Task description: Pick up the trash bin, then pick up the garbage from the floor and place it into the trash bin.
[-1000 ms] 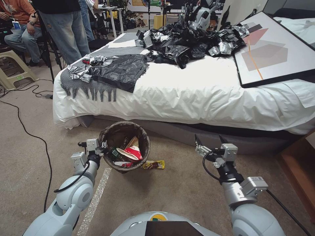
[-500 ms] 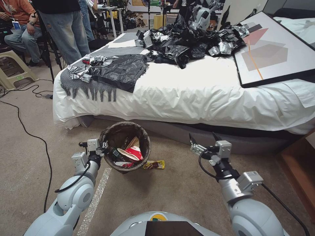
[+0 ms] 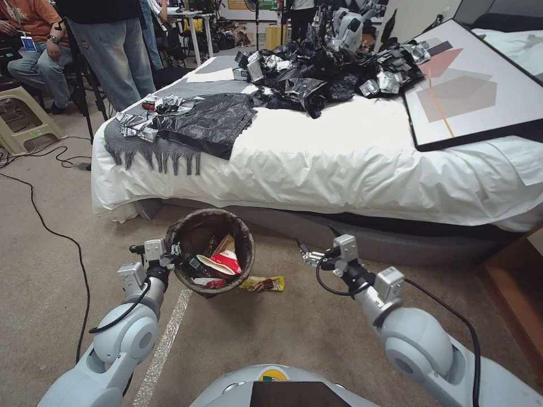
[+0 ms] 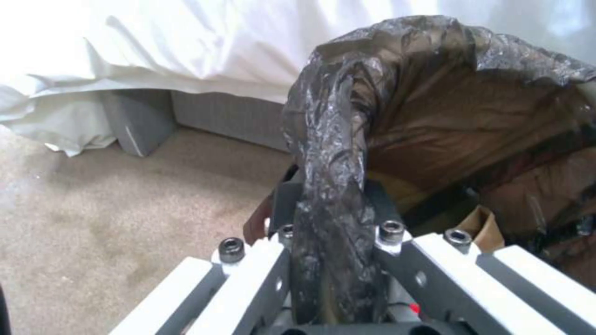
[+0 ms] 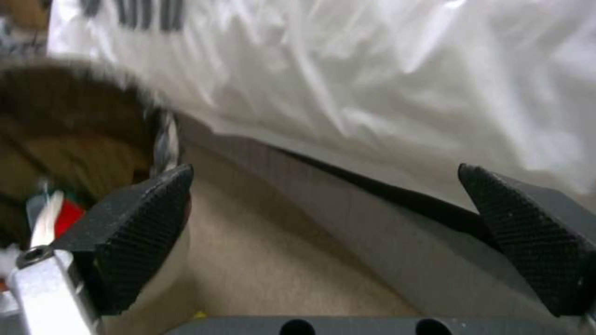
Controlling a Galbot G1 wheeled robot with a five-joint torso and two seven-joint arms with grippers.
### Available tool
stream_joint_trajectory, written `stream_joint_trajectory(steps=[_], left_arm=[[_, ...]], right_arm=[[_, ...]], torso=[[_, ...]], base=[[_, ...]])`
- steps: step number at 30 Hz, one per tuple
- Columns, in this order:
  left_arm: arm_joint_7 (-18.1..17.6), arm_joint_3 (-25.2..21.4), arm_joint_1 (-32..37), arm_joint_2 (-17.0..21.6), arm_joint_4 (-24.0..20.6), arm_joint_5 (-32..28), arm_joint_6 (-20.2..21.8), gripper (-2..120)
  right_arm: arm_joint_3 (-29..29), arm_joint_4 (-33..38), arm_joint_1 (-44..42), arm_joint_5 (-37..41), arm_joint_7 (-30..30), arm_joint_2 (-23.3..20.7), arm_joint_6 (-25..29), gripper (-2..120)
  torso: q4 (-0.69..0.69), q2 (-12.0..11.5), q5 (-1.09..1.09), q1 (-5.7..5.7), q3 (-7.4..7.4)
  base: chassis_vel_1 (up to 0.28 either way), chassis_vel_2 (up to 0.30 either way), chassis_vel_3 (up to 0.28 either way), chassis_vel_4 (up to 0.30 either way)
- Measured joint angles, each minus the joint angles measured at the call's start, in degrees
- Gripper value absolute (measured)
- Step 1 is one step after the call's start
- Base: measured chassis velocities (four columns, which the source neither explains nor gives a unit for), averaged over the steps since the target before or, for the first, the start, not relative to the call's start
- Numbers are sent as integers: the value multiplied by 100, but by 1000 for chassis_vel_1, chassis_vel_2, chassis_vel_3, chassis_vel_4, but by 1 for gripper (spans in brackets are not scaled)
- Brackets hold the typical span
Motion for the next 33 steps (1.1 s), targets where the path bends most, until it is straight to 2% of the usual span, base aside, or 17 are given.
stream_joint_trajectory(steps=[1,2,4,5,8,15,17,26,27,29,30,31,33], left_arm=[[-3,-38,-1,-1,0,-15,-1,5],[-3,-38,-1,-1,0,-15,-1,5],[-8,-80,0,-3,2,-30,-8,5],[-8,-80,0,-3,2,-30,-8,5],[-11,-116,2,-10,19,-48,-18,5],[-12,-121,-1,-14,27,-52,-20,5],[-13,-122,-20,-25,51,-62,-20,5],[-15,-108,-37,-41,71,-61,-23,5],[-16,-81,-56,-62,92,-58,-23,5],[-17,-62,-65,-74,106,-53,-24,5],[-18,-23,-91,-92,131,-41,-24,5],[-18,-23,-91,-92,131,-41,-24,5],[-23,-3,-128,-93,141,-44,-24,5]], right_arm=[[-415,-157,474,195,2,-279,3,100],[-415,-157,474,195,2,-279,3,100],[-853,-317,1002,349,-49,-555,44,100],[-853,-317,1002,349,-49,-555,44,100],[-1343,-498,1493,432,-222,-834,94,100],[-1453,-562,1588,454,-289,-910,108,100],[-1700,-712,1781,461,-434,-1049,154,100],[-1982,-854,2006,449,-541,-1140,211,100],[-2288,-1010,2254,427,-643,-1175,271,100],[-2484,-1111,2417,424,-693,-1179,302,100],[-2965,-1330,2902,459,-790,-1141,340,100],[-2965,-1330,2902,459,-790,-1141,340,100],[-3886,-1685,3863,529,-969,-1031,470,100]], torso=[[2,0,1,0,0],[2,0,1,0,0],[3,0,0,0,0],[3,0,0,0,0],[2,0,0,0,0],[1,0,0,0,0],[-1,0,0,0,0],[-1,0,0,0,0],[0,0,0,0,0],[0,0,0,0,0],[-1,0,0,0,0],[-1,0,0,0,0],[4,0,-1,0,0]], base=[[0,0,0,0],[0,0,0,0],[0,0,0,0],[0,0,0,0],[0,0,0,0],[0,0,0,0],[0,0,0,0],[0,0,0,0],[0,0,0,0],[0,0,0,0],[0,0,0,0],[0,0,0,0],[0,0,0,0]])
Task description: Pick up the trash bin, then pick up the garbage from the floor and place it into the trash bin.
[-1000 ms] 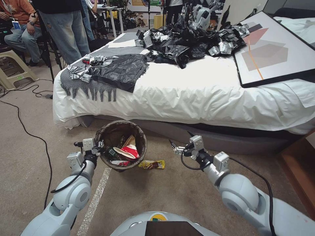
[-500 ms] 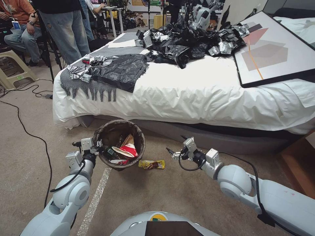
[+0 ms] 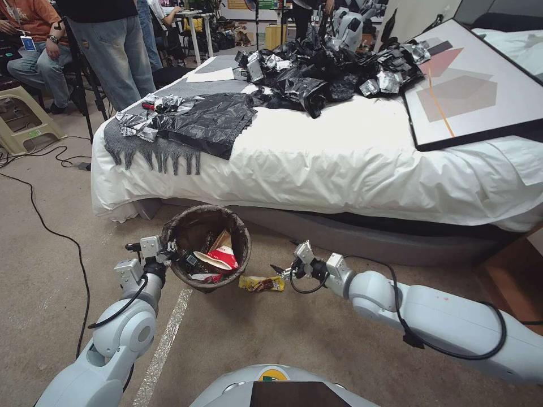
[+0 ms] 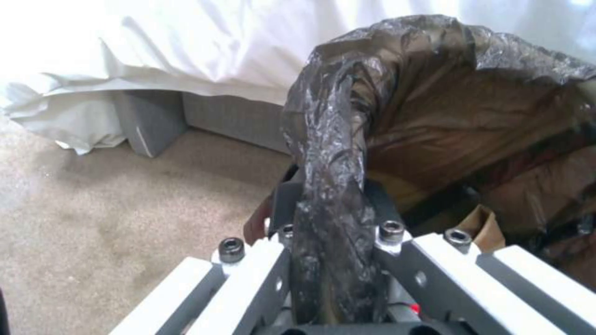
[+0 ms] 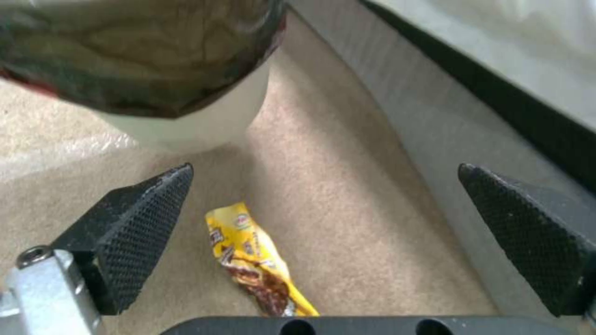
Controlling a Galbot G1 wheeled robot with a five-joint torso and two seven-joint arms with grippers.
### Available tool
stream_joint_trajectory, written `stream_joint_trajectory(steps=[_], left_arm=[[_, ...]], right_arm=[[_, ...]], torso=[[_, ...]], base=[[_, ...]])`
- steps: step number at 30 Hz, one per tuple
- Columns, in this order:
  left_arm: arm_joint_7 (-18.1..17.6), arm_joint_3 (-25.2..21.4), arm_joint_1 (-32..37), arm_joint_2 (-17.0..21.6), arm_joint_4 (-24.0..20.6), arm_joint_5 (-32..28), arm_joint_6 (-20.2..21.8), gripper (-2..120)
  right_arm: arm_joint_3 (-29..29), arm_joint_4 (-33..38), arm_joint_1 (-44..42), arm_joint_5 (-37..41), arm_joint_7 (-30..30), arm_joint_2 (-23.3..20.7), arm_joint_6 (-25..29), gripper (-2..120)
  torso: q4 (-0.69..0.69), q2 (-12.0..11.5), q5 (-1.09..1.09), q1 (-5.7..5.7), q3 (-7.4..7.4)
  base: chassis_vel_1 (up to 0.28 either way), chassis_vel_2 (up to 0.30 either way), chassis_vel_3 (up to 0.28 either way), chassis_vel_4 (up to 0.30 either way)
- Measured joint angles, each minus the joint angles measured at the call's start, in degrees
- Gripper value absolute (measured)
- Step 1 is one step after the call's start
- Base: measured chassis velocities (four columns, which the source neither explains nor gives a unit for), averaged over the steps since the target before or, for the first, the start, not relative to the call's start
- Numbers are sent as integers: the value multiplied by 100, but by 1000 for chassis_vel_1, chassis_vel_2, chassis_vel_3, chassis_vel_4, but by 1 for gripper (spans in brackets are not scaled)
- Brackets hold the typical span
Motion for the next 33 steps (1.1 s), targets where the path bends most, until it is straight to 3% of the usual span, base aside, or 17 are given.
stream_joint_trajectory(steps=[1,2,5,9,21,24,33], left_arm=[[-3,-3,-17,13,0,-10,0,5],[-3,-3,-17,13,0,-10,0,5],[-6,-58,-15,45,-2,-55,4,5],[-8,-84,-8,54,-3,-76,5,5],[-47,-142,-41,71,45,-105,10,5],[-53,-175,-51,76,47,-138,17,5],[-54,-190,-58,69,63,-146,19,5]], right_arm=[[-431,-197,361,9,-84,85,68,100],[-431,-197,361,9,-84,85,68,100],[-1232,-659,995,58,-154,428,114,100],[-1512,-996,1136,57,-218,686,187,100],[-1828,-2121,1038,-258,-569,1351,628,100],[-1868,-2683,968,-345,-703,1610,857,100],[-1914,-3315,965,-379,-880,1894,1027,100]], torso=[[-1,0,0,0,0],[-1,0,0,0,0],[-3,0,0,0,0],[-2,0,0,0,0],[-3,0,0,0,0],[-2,0,0,0,0],[-2,0,0,0,-1]], base=[[0,0,0,0],[0,0,0,0],[0,0,0,0],[0,0,0,0],[0,0,0,0],[0,0,0,0],[0,0,0,0]])
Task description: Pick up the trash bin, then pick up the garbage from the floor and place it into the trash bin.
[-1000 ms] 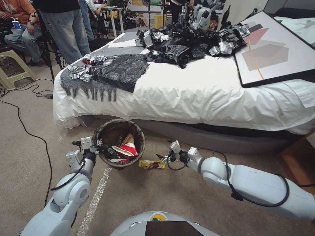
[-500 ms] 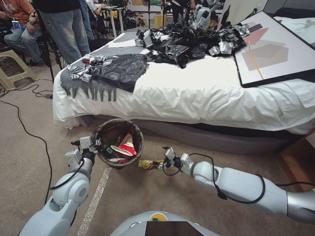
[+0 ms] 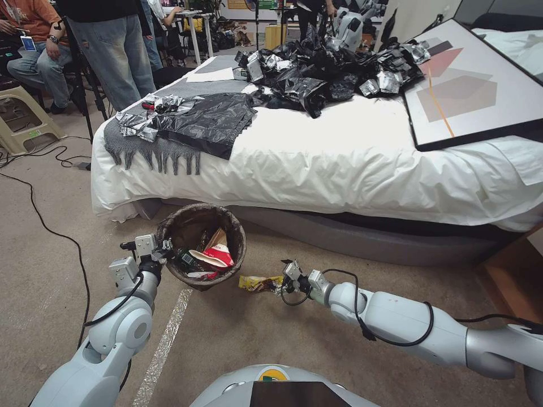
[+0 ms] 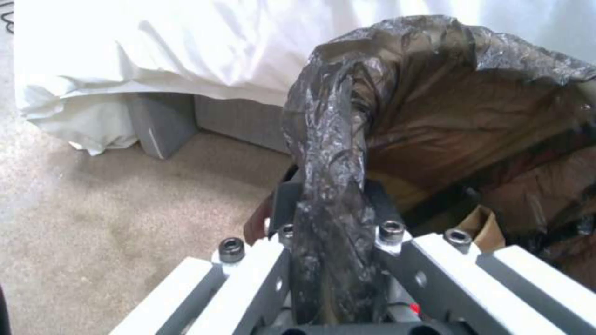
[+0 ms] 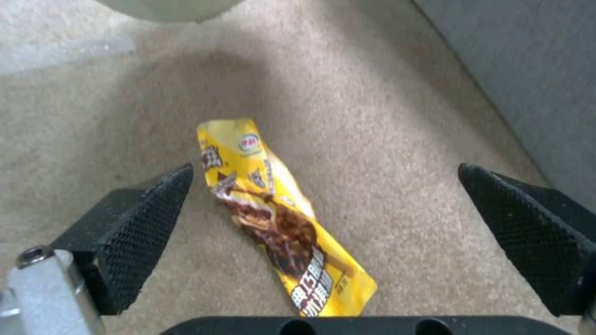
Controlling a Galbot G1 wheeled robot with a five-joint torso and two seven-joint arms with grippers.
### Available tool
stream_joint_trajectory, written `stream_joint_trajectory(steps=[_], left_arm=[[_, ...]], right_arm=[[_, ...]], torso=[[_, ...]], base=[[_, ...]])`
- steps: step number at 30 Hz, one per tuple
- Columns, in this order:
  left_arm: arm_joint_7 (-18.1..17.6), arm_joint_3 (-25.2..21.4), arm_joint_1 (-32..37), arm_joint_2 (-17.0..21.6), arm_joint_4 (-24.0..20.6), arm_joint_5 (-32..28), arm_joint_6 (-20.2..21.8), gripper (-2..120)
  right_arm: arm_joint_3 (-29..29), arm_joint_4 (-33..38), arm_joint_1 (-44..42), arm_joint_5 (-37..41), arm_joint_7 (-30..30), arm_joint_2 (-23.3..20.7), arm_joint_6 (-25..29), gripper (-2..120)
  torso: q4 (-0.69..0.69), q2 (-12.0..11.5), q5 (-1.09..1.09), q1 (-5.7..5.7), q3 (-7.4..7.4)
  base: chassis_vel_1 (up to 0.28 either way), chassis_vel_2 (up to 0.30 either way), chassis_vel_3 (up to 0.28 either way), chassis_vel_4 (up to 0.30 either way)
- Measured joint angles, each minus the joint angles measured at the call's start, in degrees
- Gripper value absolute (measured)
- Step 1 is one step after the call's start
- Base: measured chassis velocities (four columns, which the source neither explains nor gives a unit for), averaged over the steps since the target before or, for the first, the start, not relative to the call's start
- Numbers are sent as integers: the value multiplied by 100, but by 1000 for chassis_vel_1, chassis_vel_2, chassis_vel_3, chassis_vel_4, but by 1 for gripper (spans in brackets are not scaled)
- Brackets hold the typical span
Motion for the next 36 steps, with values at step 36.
stream_joint_trajectory(steps=[36], left_arm=[[9,21,-44,40,80,-44,-15,5]], right_arm=[[78,-2516,28,-235,-839,1073,741,87]], torso=[[0,0,0,0,0]], base=[[0,0,0,0]])
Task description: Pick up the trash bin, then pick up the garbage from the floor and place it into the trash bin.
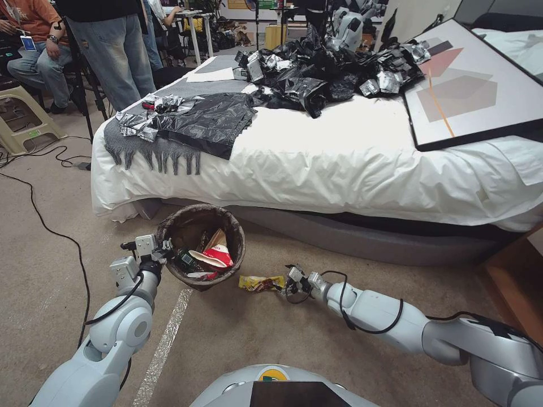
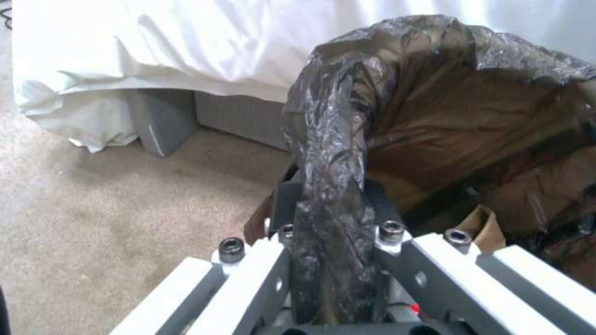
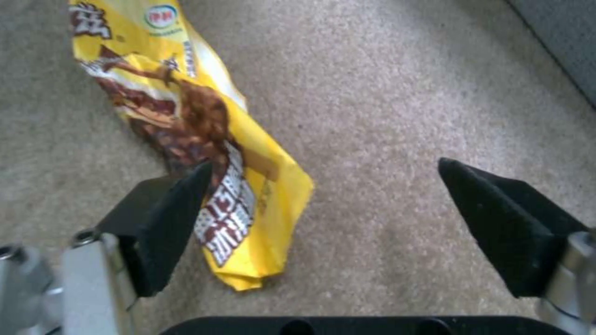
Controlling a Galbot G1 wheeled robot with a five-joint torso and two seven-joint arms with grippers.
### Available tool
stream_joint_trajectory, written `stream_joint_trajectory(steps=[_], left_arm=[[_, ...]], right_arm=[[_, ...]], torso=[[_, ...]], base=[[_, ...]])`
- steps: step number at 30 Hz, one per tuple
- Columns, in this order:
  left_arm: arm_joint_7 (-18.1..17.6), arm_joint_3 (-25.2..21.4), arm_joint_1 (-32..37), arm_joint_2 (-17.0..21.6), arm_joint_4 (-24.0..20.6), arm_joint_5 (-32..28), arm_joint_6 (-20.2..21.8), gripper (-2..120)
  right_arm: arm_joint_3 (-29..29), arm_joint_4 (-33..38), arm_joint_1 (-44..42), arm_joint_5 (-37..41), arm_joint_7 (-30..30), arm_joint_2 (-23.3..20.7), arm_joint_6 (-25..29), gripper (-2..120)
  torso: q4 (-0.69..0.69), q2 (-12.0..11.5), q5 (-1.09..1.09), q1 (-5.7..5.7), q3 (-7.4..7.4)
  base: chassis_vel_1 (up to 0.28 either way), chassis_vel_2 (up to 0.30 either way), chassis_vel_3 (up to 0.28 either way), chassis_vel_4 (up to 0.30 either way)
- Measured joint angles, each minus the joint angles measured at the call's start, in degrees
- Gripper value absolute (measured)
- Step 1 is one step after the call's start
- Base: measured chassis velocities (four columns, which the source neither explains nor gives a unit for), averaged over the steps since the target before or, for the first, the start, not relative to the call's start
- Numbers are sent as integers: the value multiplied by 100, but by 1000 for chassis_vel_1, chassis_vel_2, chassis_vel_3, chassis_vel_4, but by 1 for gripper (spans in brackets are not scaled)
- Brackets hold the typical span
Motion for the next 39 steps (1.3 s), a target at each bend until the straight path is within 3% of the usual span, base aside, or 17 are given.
stream_joint_trajectory(steps=[17,26,39], left_arm=[[1,-2,0,46,-33,-45,-6,5],[-4,-21,-2,50,-75,-69,-8,5],[-19,-33,-17,66,-104,-92,-8,5]], right_arm=[[9,-405,52,-20,-86,490,67,80],[-4,-476,45,-36,-113,685,69,61],[20,-527,-53,-58,-162,845,62,51]], torso=[[0,0,0,0,0],[0,0,0,0,0],[-1,0,0,0,0]], base=[[0,0,0,0],[0,0,0,0],[0,0,0,0]])
